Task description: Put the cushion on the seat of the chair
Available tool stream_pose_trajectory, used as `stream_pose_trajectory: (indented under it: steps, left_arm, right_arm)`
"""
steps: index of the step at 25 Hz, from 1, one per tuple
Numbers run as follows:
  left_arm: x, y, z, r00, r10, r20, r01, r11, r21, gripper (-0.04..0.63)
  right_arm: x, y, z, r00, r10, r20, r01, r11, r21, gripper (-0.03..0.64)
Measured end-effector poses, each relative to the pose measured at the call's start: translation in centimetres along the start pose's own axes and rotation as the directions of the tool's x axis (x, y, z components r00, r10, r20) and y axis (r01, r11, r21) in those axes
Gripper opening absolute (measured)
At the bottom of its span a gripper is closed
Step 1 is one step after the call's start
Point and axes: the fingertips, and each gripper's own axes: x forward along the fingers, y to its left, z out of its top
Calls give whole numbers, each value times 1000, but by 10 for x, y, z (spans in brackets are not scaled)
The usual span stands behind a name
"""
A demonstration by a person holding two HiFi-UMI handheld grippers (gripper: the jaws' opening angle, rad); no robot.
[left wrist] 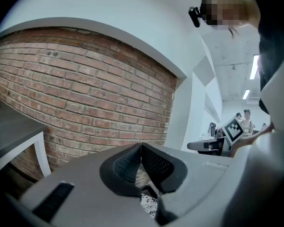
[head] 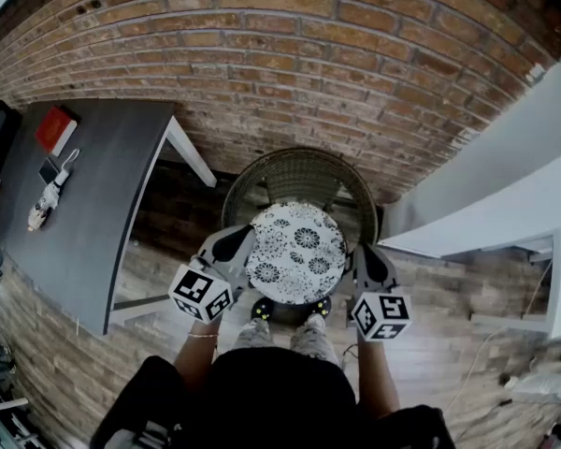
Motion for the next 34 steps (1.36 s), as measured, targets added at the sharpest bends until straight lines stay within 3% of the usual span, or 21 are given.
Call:
stream_pose_trajectory:
  steps: [6, 34]
  left_arm:
    - [0, -9, 9, 1000, -3, -6, 3, 999, 38, 5]
    - [0, -6, 8, 1000, -6, 1, 6, 1000, 30, 5]
  right_arm:
    - [-3, 5, 6, 1000, 20, 9, -20, 1000, -3, 0]
    - [-4, 1, 6, 1000, 7, 16, -7, 1000, 3, -2]
